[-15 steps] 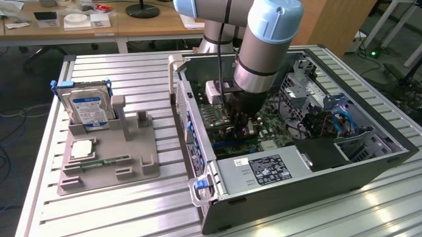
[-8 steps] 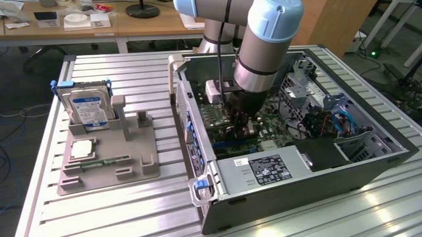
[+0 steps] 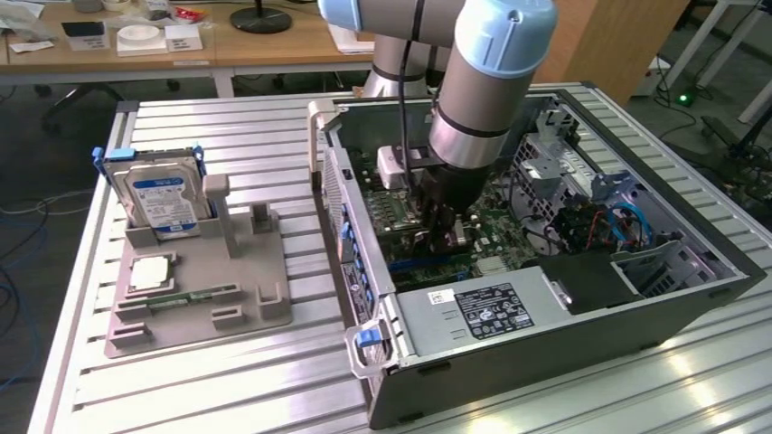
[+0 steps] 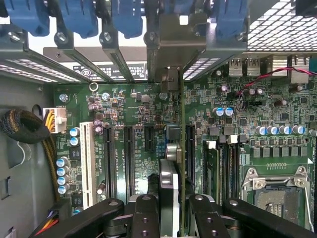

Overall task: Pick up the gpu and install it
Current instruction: 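Insert the gpu into the slot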

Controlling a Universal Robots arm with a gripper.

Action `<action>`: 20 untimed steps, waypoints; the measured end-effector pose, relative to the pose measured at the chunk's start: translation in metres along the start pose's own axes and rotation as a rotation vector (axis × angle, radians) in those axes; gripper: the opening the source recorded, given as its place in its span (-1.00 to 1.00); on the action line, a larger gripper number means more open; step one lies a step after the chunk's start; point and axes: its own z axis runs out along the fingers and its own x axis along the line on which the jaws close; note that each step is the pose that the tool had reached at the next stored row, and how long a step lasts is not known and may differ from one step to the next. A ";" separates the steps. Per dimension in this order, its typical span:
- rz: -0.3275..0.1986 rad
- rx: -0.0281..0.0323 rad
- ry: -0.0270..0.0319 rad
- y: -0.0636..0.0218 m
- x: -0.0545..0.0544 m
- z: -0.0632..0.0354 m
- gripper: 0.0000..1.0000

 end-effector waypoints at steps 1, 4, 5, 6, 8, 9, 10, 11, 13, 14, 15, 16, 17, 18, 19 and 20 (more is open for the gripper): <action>0.000 0.0001 -0.0001 0.0000 0.000 0.0001 -0.44; 0.000 0.0001 -0.0002 -0.0001 0.000 0.0001 -0.44; 0.000 0.0001 -0.0002 -0.0001 0.000 0.0001 -0.44; 0.000 0.0001 -0.0002 -0.0001 0.000 0.0001 -0.44; 0.000 0.0001 -0.0001 0.0002 -0.001 0.0000 -0.44; 0.000 0.0001 -0.0002 0.0002 -0.001 0.0000 -0.44; 0.000 0.0001 -0.0002 0.0003 -0.001 0.0000 -0.44; 0.000 0.0001 -0.0002 0.0003 -0.001 0.0000 -0.44; 0.000 0.0001 -0.0002 0.0003 -0.001 0.0000 -0.44; 0.000 0.0000 -0.0001 0.0003 -0.001 0.0001 -0.44; 0.000 0.0001 -0.0002 0.0003 -0.001 0.0004 -0.44; 0.000 0.0001 -0.0002 0.0002 -0.001 0.0008 -0.44; 0.000 0.0000 -0.0001 0.0002 -0.001 0.0010 -0.44; 0.000 0.0000 -0.0001 0.0003 0.000 0.0013 -0.44; 0.000 0.0000 -0.0001 0.0003 0.000 0.0015 -0.44; 0.000 0.0001 -0.0001 0.0002 0.000 0.0016 -0.44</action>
